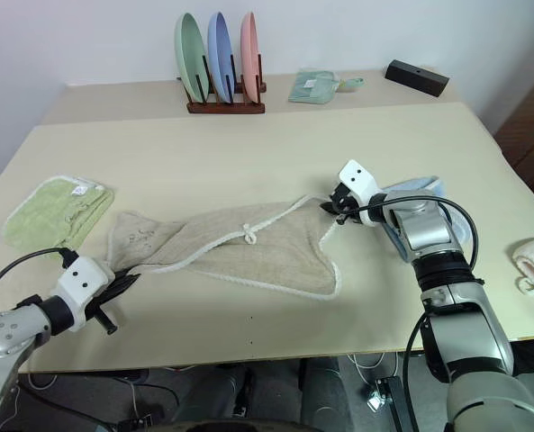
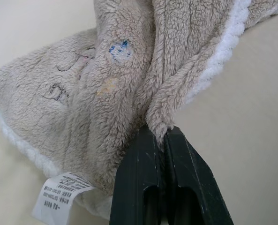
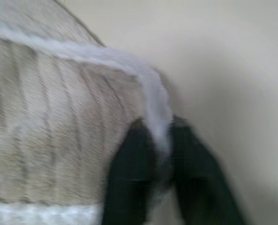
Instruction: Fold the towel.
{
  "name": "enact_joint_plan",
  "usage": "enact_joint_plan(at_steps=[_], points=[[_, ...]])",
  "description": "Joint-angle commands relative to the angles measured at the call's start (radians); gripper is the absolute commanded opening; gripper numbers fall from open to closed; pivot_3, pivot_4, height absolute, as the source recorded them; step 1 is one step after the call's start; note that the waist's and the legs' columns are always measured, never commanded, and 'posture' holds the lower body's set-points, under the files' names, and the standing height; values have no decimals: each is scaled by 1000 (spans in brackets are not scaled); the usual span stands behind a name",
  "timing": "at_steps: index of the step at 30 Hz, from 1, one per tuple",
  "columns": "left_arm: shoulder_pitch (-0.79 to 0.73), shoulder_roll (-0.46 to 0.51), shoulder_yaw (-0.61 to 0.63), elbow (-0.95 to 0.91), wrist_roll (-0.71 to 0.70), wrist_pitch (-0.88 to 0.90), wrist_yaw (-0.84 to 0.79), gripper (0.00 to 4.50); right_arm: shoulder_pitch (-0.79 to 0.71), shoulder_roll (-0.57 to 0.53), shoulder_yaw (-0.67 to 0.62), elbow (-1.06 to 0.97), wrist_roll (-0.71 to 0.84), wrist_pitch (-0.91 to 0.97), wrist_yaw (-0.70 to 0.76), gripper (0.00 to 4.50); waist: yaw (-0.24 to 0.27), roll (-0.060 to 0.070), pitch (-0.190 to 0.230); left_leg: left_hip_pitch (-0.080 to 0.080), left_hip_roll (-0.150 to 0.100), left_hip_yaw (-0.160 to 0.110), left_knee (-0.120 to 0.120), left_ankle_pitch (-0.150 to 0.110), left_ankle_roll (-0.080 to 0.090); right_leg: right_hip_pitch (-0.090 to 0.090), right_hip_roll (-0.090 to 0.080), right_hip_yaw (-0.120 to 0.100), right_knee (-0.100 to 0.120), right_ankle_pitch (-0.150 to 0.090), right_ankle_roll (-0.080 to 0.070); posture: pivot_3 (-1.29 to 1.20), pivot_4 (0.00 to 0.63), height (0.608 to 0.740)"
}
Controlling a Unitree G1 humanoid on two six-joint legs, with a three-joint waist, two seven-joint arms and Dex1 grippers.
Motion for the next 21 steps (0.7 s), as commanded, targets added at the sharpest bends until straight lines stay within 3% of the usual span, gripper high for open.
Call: enact_joint_plan(at_steps=[1,7,11,15,18,21], points=[[-19,-9,37,-27,-28,7,16,0,-5,-26,-35,-65,8,-9,-8,28,0,0,0,0,0,0,0,0,0,0,0,0,0,0,0,0,150,727],[-282,-27,108,70,-119,82,94,0,-120,-42,-60,16,-50,-152,-121,28,4,0,1,0,0,0,1,0,0,0,0,0,1,1,0,0,150,727],[-646,-10,72,315,-69,60,184,0,-304,-43,-64,188,-108,-301,-233,28,1,-1,1,-1,1,0,1,2,-3,-1,2,0,0,4,-1,0,150,727],[-1100,-10,43,672,-11,-68,293,0,-520,-57,-69,346,-151,-464,-320,28,-2,-5,3,-3,1,0,1,2,-4,-3,4,0,0,6,-1,0,150,727],[-1209,0,36,792,-4,-136,286,0,-562,-59,-74,370,-141,-523,-305,28,-23,-5,1,-10,1,0,1,2,-3,-10,2,0,0,7,0,0,150,727],[-1197,18,27,793,-23,-162,218,0,-524,-71,-84,280,-98,-540,-213,28,-39,-5,1,-11,0,2,-1,0,0,-12,1,-1,-1,7,1,0,150,727]])
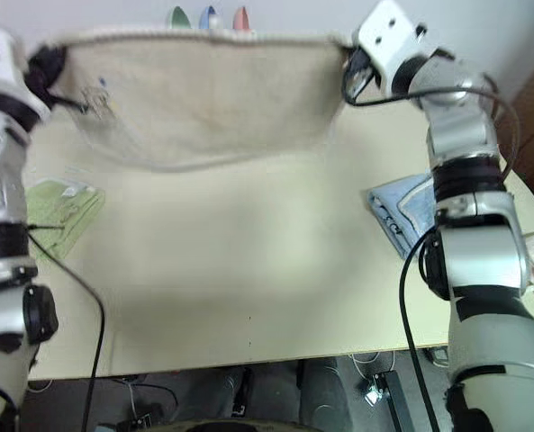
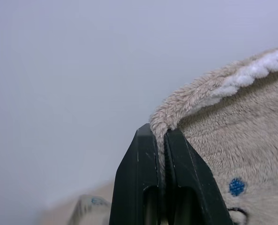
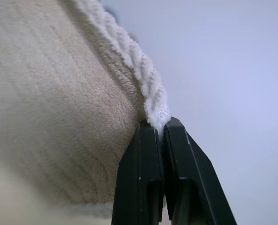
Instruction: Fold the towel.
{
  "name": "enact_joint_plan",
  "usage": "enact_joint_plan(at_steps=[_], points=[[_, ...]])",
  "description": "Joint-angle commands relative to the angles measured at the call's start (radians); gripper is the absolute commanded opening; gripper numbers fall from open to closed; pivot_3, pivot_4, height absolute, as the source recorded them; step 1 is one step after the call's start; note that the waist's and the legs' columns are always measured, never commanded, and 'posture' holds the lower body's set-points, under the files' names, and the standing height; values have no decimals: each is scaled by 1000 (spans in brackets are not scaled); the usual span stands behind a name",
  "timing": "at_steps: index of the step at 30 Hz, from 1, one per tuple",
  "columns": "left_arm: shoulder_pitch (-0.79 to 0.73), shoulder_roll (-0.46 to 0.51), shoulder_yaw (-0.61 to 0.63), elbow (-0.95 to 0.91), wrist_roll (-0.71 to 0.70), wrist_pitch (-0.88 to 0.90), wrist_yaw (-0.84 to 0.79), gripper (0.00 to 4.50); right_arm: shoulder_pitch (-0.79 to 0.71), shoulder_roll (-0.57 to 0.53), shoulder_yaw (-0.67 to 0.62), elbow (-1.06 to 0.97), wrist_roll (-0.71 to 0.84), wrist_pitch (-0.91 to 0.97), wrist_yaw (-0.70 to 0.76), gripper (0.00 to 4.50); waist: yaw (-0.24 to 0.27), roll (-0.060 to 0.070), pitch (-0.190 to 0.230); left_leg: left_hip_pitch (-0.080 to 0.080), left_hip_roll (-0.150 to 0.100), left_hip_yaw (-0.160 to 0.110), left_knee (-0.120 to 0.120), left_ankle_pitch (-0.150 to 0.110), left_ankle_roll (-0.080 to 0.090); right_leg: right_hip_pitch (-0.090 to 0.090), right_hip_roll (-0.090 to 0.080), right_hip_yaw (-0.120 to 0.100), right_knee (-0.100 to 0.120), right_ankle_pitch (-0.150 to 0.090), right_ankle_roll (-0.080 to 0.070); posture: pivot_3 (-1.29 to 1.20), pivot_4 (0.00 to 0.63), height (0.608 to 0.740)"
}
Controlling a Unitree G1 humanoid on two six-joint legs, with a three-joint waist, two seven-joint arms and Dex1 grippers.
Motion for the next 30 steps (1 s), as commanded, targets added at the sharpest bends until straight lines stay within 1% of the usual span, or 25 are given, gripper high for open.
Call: enact_joint_plan(at_steps=[1,2,4,6,8,12,13,15,16,18,21,23,25,30], points=[[49,31,1,-8,-16,-34,-73,0,48,-31,-30,-107,50,-21,97,28,-15,0,0,-3,0,1,0,0,0,-3,-1,0,0,0,0,0,150,727],[107,37,4,-60,-45,-14,-124,0,93,-38,-30,-173,73,1,141,28,-20,0,0,-7,-1,1,2,0,0,-6,-1,-1,1,0,1,0,150,727],[250,53,11,-182,-88,0,-214,0,199,-55,-28,-319,117,62,223,28,-28,0,0,-7,-1,1,2,0,0,-8,-1,-1,1,1,1,0,150,727],[475,69,42,-344,-150,72,-293,0,387,-90,-18,-513,180,168,320,28,-34,1,0,-7,0,2,1,0,0,-9,-1,-1,1,1,1,0,150,727],[647,79,71,-474,-206,144,-335,0,537,-131,-24,-657,233,260,386,28,-35,1,0,-6,1,1,1,0,0,-8,-1,0,2,1,1,0,150,727],[961,110,119,-685,-292,280,-419,0,768,-242,-77,-839,322,423,485,28,-11,3,3,-6,0,3,5,0,0,-7,-1,2,2,4,-1,0,150,727],[1029,115,131,-723,-305,310,-430,0,817,-268,-92,-875,350,462,507,28,-2,3,3,-4,0,4,5,0,0,-4,-1,2,2,5,-2,0,150,727],[1124,120,156,-778,-323,348,-440,0,880,-303,-117,-924,397,526,533,28,14,3,3,-1,1,4,5,-3,5,-1,-1,2,1,6,-2,0,150,727],[1170,118,173,-802,-330,360,-444,0,911,-322,-130,-941,415,548,546,28,18,3,3,4,1,4,5,-3,6,4,0,2,0,6,-2,0,150,727],[1225,115,198,-832,-339,375,-444,0,951,-346,-148,-962,435,576,560,28,28,2,2,14,3,4,5,-4,8,13,1,1,-1,5,-2,0,150,727],[1268,101,238,-836,-341,379,-432,0,984,-369,-167,-960,435,573,565,28,38,2,2,14,4,6,5,-4,8,14,1,1,-2,5,-2,0,150,727],[1272,95,252,-830,-345,381,-424,0,970,-361,-171,-940,427,566,545,28,37,2,2,14,4,7,5,-4,8,13,1,1,-2,5,-2,0,150,727],[1240,87,253,-804,-335,364,-401,0,933,-346,-160,-900,403,541,528,28,37,2,2,13,4,7,5,-4,7,12,1,1,-2,5,-2,0,150,727],[1098,77,207,-708,-283,325,-337,0,818,-292,-98,-761,324,450,488,28,37,2,2,13,4,7,5,-4,7,12,2,1,-2,6,-3,0,150,727]])
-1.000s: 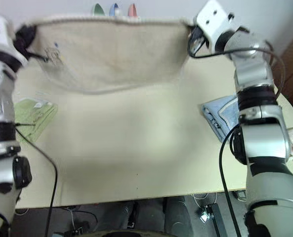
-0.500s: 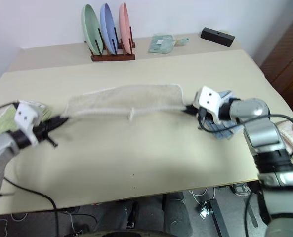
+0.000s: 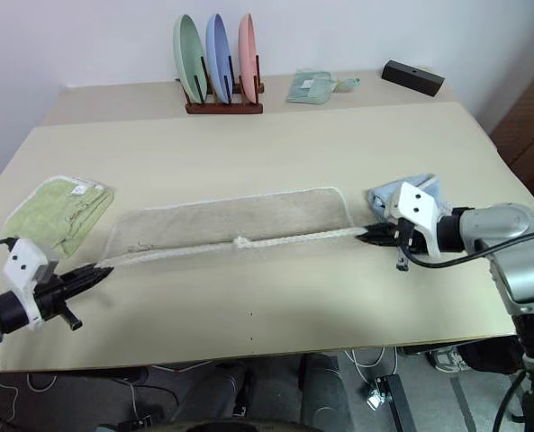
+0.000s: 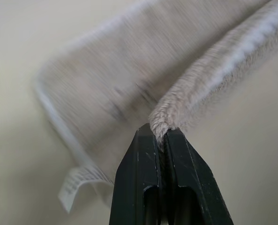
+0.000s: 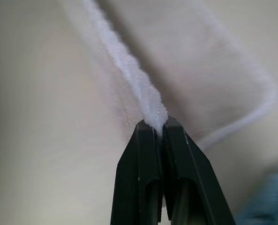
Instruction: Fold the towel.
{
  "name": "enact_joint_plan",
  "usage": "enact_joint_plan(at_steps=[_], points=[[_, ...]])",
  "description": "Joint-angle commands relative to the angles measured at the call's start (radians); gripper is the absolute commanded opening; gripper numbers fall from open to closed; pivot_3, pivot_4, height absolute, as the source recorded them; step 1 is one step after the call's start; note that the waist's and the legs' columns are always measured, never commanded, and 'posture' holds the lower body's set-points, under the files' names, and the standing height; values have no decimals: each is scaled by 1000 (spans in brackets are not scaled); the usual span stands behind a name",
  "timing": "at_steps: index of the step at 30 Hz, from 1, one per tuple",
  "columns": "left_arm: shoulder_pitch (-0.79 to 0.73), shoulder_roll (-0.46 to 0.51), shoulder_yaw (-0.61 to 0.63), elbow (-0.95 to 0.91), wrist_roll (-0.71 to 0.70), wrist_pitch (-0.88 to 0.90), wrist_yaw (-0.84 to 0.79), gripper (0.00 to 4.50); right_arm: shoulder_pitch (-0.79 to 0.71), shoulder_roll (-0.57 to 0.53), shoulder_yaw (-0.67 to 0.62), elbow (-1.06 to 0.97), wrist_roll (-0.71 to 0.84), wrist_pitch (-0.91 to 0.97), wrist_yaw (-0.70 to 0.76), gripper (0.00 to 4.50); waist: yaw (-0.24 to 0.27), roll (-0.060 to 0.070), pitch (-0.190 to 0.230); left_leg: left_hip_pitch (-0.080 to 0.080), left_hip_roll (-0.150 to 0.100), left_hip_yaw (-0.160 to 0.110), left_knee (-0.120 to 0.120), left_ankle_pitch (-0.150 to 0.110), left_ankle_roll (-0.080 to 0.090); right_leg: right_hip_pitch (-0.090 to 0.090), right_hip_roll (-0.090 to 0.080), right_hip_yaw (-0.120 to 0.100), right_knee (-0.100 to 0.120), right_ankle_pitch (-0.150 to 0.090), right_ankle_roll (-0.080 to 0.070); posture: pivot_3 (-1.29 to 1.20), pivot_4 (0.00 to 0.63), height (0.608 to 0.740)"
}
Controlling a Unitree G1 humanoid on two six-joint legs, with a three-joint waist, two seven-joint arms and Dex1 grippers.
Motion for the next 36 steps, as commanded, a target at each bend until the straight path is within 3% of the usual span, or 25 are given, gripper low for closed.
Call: enact_joint_plan(at_steps=[1,10,17,25,26,28,29,34,35,36], points=[[-54,3,-7,52,40,-33,39,0,-56,19,22,71,-48,-63,-18,28,-1,0,0,0,0,0,0,3,-5,0,0,0,0,0,0,0,150,727],[-295,-5,-164,324,175,-157,79,0,-340,184,164,496,-245,-294,-105,28,-8,0,0,-1,0,2,-1,3,-6,-3,0,1,1,0,0,0,150,727],[-342,-9,-211,446,224,-197,94,0,-440,259,196,677,-300,-395,-121,28,-12,0,0,-1,0,3,-1,3,-6,-4,0,1,1,0,0,0,150,727],[-352,-26,-204,463,209,-175,103,0,-499,305,191,802,-328,-451,-152,28,-27,0,0,-1,0,3,-1,3,-6,-4,0,1,1,0,0,0,150,727],[-354,-29,-198,463,199,-164,104,0,-506,307,189,814,-329,-450,-155,288,-27,0,0,-1,0,3,-1,3,-6,-5,0,1,2,0,0,0,150,727],[-358,-35,-182,462,177,-144,107,618,-521,312,177,831,-322,-440,-161,848,-27,0,0,-2,0,3,-1,3,-6,-5,0,1,2,0,0,0,150,727],[-357,-36,-179,458,177,-146,114,947,-527,312,172,835,-323,-448,-176,1348,-27,0,0,-2,0,3,-1,3,-6,-5,0,1,2,0,0,0,150,727],[-366,-58,-149,449,196,-188,196,3422,-530,293,156,830,-344,-478,-259,3832,-27,0,0,-2,0,3,-1,3,-6,-5,0,1,2,0,0,0,150,727],[-374,-75,-129,440,187,-196,224,3848,-523,285,149,816,-346,-478,-272,3864,-26,0,0,-2,0,3,-1,3,-6,-5,0,1,2,0,0,0,150,727],[-381,-92,-108,426,173,-193,251,3848,-514,278,142,797,-344,-476,-280,3864,-24,0,0,-2,0,3,-1,3,-6,-5,0,1,2,0,0,0,150,727]])
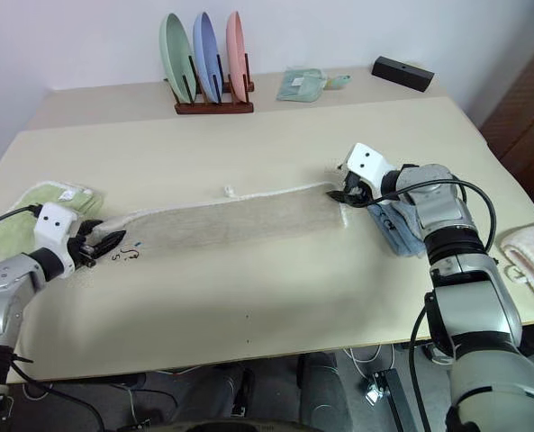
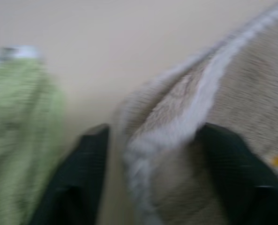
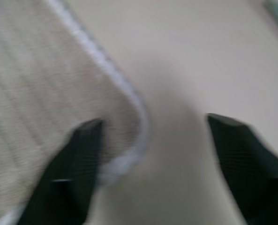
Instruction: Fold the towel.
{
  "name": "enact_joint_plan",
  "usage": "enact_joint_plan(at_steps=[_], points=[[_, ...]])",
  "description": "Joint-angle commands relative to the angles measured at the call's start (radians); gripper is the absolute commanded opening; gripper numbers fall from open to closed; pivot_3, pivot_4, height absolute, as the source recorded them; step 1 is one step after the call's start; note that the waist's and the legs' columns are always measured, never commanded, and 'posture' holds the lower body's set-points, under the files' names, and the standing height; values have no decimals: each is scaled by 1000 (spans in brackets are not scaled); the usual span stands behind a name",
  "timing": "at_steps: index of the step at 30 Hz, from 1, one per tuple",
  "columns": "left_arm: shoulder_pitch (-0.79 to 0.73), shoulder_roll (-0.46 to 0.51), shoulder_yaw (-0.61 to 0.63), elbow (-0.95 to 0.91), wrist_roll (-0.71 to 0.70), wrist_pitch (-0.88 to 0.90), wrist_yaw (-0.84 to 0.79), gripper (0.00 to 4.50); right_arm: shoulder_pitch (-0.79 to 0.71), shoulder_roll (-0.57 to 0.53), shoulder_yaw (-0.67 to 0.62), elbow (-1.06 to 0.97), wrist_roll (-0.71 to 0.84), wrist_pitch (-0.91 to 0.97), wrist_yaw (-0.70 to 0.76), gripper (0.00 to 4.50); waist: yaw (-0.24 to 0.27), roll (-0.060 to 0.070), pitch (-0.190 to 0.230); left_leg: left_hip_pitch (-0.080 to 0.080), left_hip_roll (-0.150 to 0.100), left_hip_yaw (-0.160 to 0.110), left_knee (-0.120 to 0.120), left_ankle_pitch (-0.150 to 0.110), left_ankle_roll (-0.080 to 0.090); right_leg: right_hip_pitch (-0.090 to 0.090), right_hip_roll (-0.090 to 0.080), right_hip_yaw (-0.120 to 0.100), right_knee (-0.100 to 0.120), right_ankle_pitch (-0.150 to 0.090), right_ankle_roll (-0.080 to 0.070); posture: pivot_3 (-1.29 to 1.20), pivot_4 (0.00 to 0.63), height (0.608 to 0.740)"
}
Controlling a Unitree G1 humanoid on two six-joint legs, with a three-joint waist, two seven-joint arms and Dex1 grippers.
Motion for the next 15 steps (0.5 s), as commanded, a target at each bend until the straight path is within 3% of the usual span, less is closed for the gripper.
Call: enact_joint_plan(at_steps=[1,5,7,8,10,15], points=[[-37,-43,100,-63,-50,-17,91,3848,4,-43,-51,-78,4,-10,-40,3864,3,0,0,0,0,0,0,0,0,0,0,0,0,0,0,0,150,727],[-33,-97,145,-153,-79,-12,157,3848,80,-79,-103,-235,52,69,-43,3864,3,0,0,0,0,0,0,0,0,0,0,0,0,0,0,0,150,727],[-14,-114,158,-215,-86,-7,182,3848,153,-103,-168,-393,154,231,5,3864,4,0,0,0,0,0,0,0,0,0,0,0,0,0,0,0,150,727],[-4,-120,161,-246,-98,6,184,3896,194,-111,-204,-482,214,324,22,4120,4,0,0,-1,0,0,0,0,0,0,0,0,0,0,0,0,150,727],[37,-114,122,-322,-101,24,156,3923,310,-120,-289,-699,385,555,43,4486,5,0,0,-1,0,0,0,0,0,0,-1,0,0,0,0,0,150,727],[123,-80,-23,-438,-26,29,92,3923,598,-112,-390,-1084,623,872,5,4486,8,0,-1,1,0,-1,0,-1,2,3,-1,1,-1,0,0,0,150,727]])
